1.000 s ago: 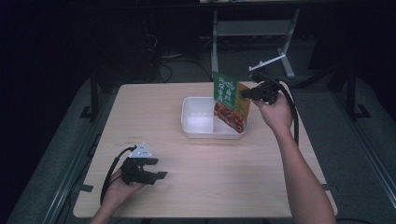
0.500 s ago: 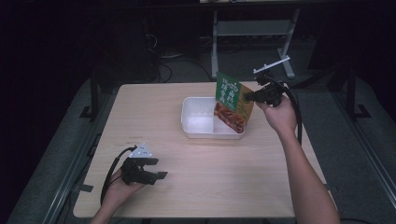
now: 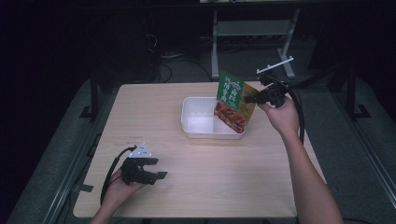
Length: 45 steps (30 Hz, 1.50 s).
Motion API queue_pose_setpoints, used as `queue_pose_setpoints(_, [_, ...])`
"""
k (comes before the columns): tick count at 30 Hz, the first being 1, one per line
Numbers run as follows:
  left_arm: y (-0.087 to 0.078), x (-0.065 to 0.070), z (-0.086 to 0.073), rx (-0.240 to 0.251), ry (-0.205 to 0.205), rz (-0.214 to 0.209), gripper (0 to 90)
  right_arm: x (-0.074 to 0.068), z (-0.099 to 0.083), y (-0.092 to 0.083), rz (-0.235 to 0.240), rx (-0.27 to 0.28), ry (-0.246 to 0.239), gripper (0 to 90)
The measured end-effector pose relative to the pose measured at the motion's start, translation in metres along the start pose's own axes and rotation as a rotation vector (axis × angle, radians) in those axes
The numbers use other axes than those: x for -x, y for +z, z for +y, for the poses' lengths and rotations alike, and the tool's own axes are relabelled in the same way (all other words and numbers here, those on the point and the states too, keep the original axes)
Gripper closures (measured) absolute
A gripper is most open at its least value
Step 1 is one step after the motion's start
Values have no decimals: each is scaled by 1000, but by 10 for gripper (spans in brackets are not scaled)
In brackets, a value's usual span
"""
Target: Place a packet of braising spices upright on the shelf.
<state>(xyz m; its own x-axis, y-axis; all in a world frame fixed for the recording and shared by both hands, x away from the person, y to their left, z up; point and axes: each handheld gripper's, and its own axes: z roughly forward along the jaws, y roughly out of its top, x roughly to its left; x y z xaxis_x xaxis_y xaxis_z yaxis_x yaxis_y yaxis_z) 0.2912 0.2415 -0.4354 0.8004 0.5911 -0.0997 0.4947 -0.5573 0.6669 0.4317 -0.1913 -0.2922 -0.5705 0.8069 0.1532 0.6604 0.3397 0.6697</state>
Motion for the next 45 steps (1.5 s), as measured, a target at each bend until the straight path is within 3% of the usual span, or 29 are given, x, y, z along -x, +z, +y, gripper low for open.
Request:
queue_pose_setpoints(16, [1,0,0,-2,1,1,330,11,-12,-11,-3,9,37,563])
queue_pose_setpoints(30, [1,0,0,-6,4,1,329,12,-23,-16,15,4,33,538])
queue_pose_setpoints(45, [2,0,0,-3,0,3,329,12,-52,-19,53,-2,40,517])
